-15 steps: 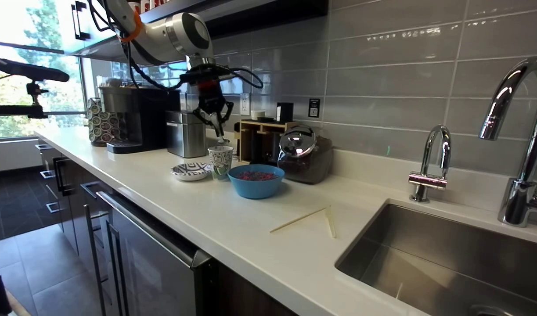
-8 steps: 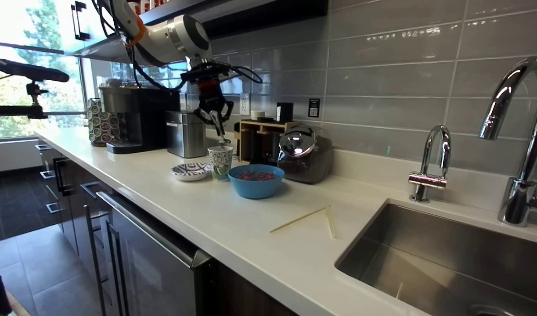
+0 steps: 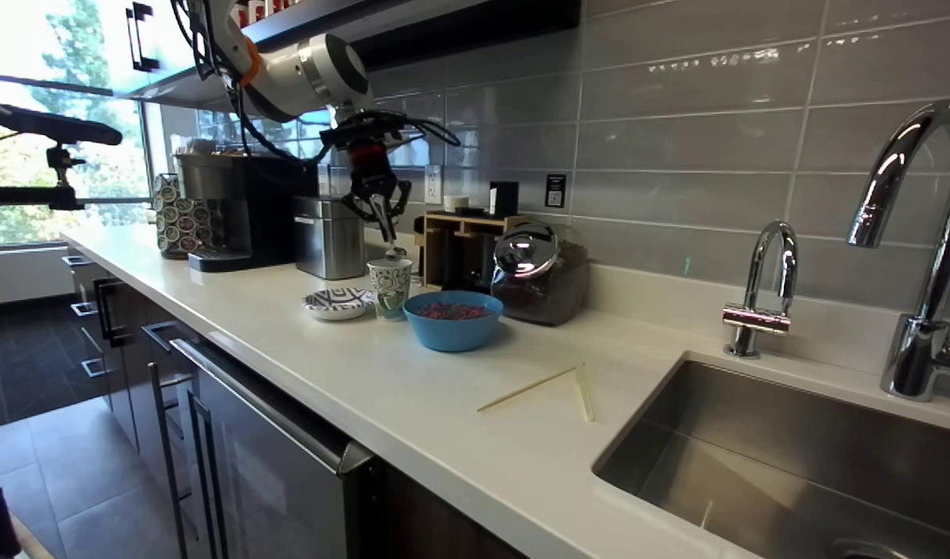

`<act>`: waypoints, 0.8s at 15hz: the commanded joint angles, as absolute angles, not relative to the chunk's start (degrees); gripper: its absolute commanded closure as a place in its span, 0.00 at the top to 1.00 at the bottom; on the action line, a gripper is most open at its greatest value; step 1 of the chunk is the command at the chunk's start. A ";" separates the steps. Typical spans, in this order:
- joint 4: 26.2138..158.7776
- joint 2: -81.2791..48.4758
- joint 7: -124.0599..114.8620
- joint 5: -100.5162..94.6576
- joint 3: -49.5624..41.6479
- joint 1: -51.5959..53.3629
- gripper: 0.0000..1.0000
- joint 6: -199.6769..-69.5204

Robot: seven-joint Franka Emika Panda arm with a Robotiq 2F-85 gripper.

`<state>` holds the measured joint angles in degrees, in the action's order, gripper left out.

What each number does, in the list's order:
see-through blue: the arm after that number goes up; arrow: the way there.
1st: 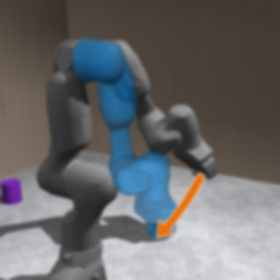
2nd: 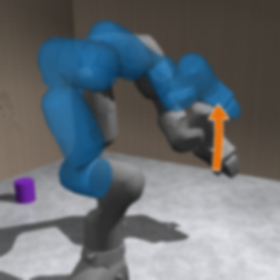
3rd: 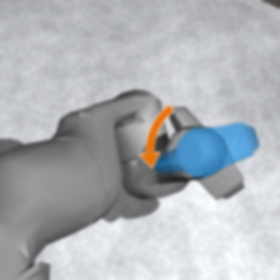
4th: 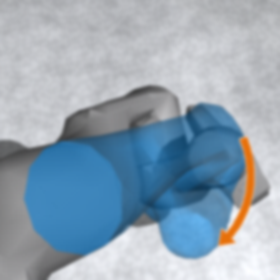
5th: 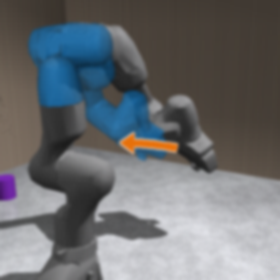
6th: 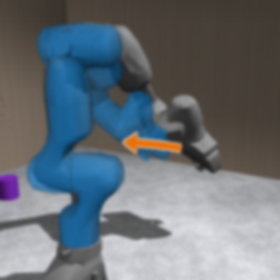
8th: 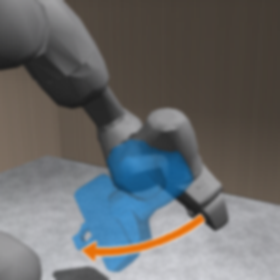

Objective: Move some of the contents in the bowl and put it in the cup using a spoon

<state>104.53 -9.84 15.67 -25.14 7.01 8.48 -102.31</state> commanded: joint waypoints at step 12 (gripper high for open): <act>92.48 -16.99 17.40 -28.15 8.09 11.26 0.02 -85.64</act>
